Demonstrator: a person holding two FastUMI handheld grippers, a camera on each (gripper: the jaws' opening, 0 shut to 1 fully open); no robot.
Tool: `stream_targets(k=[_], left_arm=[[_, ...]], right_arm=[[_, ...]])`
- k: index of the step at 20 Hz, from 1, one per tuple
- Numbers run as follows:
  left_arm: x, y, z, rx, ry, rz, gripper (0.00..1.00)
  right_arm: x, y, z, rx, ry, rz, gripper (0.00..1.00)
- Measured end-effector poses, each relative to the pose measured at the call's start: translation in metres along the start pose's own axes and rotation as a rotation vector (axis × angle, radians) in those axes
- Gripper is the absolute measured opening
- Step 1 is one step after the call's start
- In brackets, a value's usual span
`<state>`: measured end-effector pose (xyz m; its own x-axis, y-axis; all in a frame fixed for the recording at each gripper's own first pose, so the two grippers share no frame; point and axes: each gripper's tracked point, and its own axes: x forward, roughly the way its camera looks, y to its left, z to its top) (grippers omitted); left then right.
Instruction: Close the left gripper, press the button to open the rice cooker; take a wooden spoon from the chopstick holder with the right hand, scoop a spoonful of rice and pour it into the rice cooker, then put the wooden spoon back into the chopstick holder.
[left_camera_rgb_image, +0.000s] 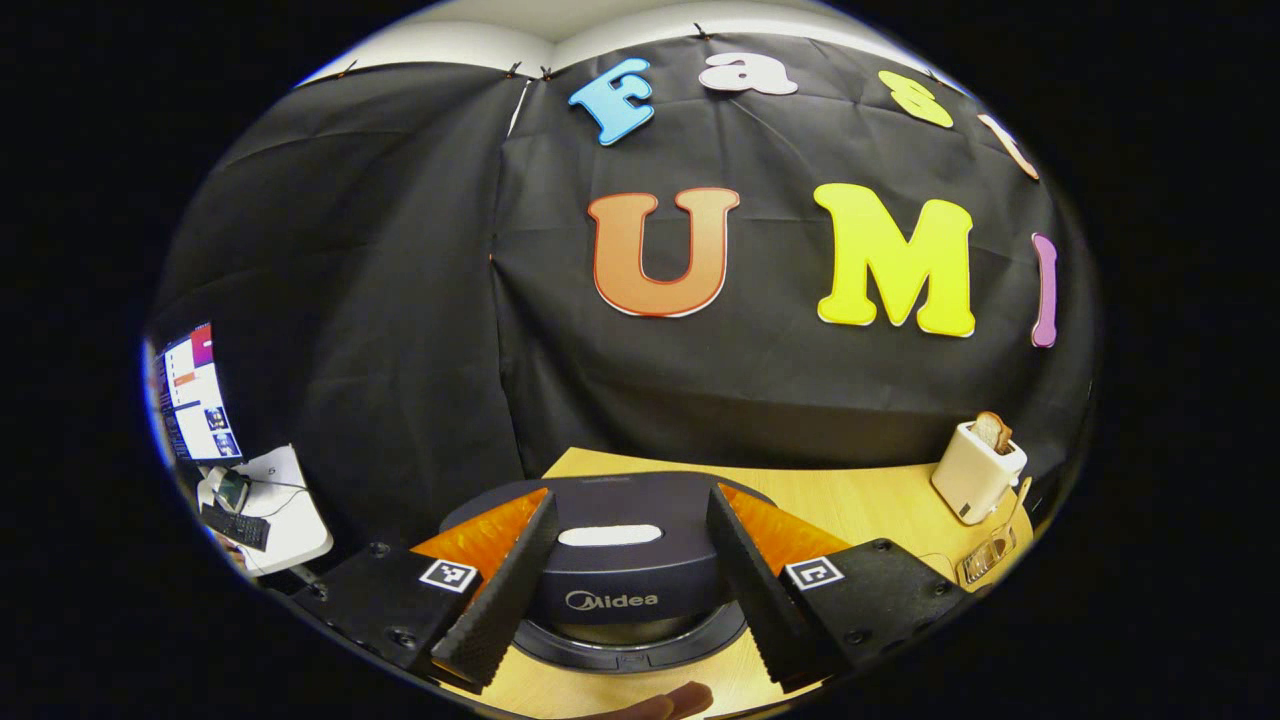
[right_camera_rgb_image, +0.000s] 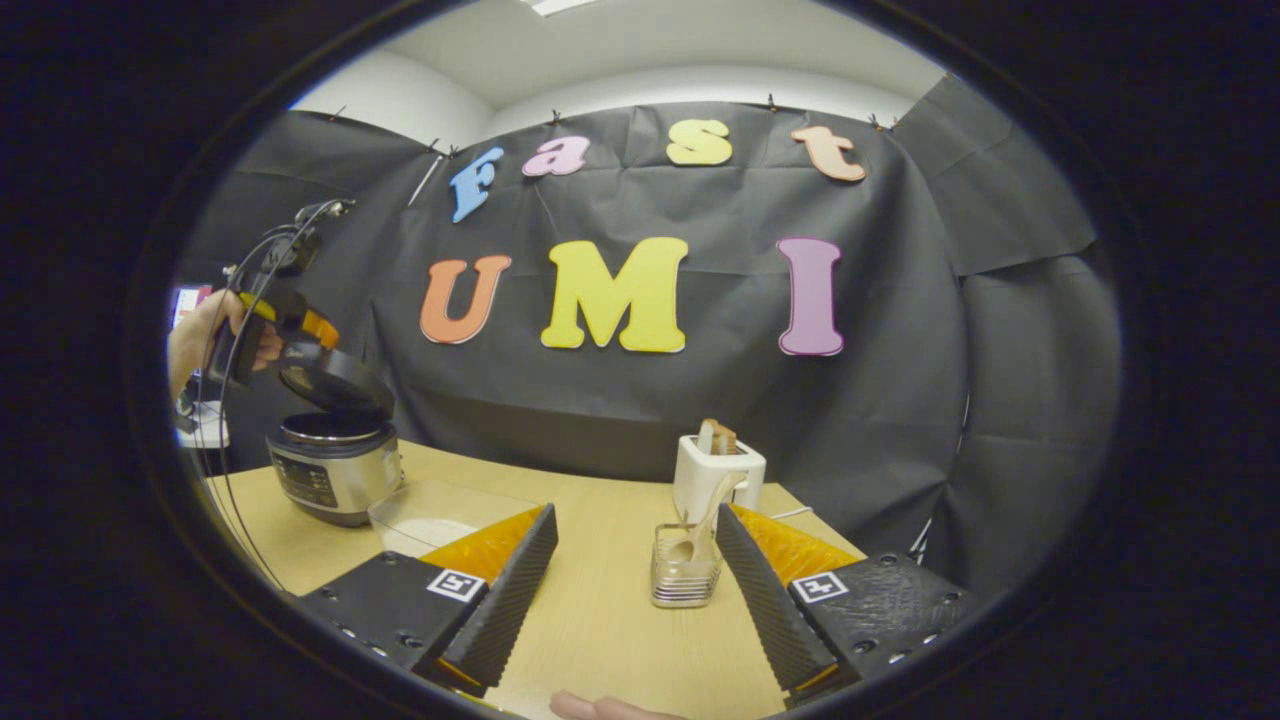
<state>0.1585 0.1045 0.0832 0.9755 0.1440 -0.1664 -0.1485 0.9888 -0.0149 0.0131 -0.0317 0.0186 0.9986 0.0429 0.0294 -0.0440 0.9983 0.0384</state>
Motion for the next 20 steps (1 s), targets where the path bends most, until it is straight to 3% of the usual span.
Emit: stream_targets(k=[5,9,16,20], left_arm=[[0.004,-0.002,-0.038,-0.005,0.034,0.014,0.96],[0.009,0.0,-0.042,-0.001,0.013,0.048,0.96],[0.022,-0.004,-0.079,-0.021,0.087,0.062,0.97],[0.026,-0.003,-0.077,-0.015,0.0,0.076,0.97]], right_arm=[[-0.005,-0.001,0.005,0.007,-0.017,0.005,0.95],[-0.002,-0.005,0.001,0.015,-0.005,-0.006,0.95],[0.003,-0.01,-0.005,0.035,0.008,-0.008,0.95],[0.006,-0.014,-0.009,0.052,0.021,-0.014,0.95]])
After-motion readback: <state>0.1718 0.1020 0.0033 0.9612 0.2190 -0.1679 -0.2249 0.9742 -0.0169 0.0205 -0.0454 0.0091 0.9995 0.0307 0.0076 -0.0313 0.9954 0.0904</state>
